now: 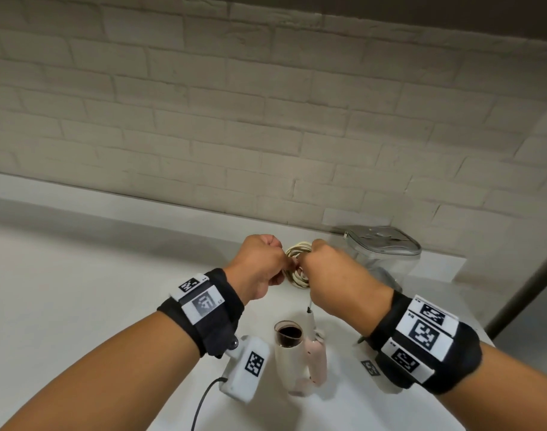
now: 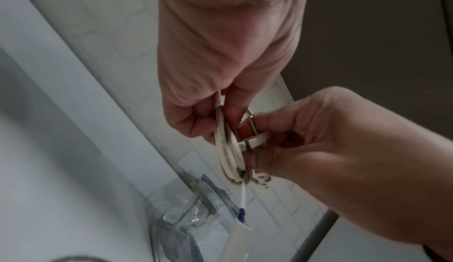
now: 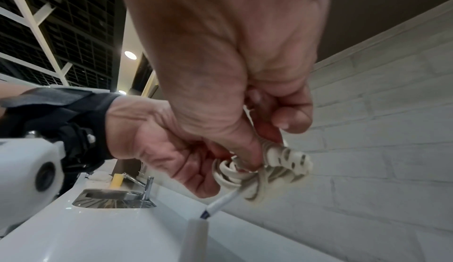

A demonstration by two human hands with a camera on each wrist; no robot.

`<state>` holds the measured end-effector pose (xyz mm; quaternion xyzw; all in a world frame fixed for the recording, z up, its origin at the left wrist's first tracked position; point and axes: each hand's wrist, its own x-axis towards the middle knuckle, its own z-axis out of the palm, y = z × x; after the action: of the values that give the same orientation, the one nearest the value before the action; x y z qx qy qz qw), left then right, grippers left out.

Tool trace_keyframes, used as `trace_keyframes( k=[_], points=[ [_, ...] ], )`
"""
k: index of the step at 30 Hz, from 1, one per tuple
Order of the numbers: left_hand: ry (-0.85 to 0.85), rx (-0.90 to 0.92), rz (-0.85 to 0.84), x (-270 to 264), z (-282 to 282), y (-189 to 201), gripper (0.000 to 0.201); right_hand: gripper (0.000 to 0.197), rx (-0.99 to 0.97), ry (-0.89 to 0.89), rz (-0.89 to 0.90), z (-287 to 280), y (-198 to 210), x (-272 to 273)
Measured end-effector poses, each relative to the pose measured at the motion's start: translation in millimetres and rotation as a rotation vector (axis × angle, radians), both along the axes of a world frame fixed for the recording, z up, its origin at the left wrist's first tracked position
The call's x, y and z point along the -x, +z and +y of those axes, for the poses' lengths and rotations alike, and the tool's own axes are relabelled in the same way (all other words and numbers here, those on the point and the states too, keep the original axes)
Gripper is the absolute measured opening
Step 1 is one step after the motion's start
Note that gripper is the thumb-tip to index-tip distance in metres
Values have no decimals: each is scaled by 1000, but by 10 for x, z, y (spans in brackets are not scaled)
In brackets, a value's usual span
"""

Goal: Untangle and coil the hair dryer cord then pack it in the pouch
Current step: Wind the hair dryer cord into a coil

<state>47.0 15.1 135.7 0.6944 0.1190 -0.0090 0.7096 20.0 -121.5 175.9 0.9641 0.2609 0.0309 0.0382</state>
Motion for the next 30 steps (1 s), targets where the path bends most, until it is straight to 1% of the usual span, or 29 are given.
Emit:
trace_keyframes(
  k=[2, 5, 7, 9, 11, 13, 15, 18, 19, 21, 22, 26, 28, 30],
  points=[
    [30, -145, -61, 6, -56, 57, 46, 28, -1, 6, -8, 25, -8, 6],
    [59, -414, -182, 53, -196, 194, 33, 27, -23, -25, -19, 19, 64, -61],
    [67, -494, -290, 74, -243, 193, 29, 27, -35, -35, -35, 40, 87, -89],
    [79, -538, -367, 81, -231, 116, 31, 28, -30, -32, -39, 94, 68, -86],
    [50, -605, -401, 70, -198, 48, 22, 28, -3, -15, -52, 121, 65, -92],
    [23, -645, -406, 43, -155, 52, 21, 22, -25, -16, -54, 111, 89, -125],
    [-11, -615, -389, -11, -98, 72, 26, 19, -87, -24, -80, 51, 91, -197],
    [-74, -542, -395, -58, 5, 93, 22, 10, -239, -4, -174, -24, 0, -288],
    [-108, -562, -415, -73, 28, 88, 21, 9, -301, 7, -199, -38, -21, -294],
    [-211, -578, -428, -52, 37, 67, 25, 15, -413, 9, -230, -68, -48, -290],
    [-252, -533, -411, -40, 36, 46, 27, 19, -444, 9, -241, -86, -62, -297],
    [-328, -187, -278, -10, 61, -36, 30, 25, -427, 95, -219, -166, -198, -293],
    [-347, -132, -273, -11, 83, -55, 27, 29, -481, 106, -175, -206, -252, -326],
    [-318, -118, -281, -29, 105, -80, 20, 26, -641, 129, -183, -246, -273, -308]
  ],
)
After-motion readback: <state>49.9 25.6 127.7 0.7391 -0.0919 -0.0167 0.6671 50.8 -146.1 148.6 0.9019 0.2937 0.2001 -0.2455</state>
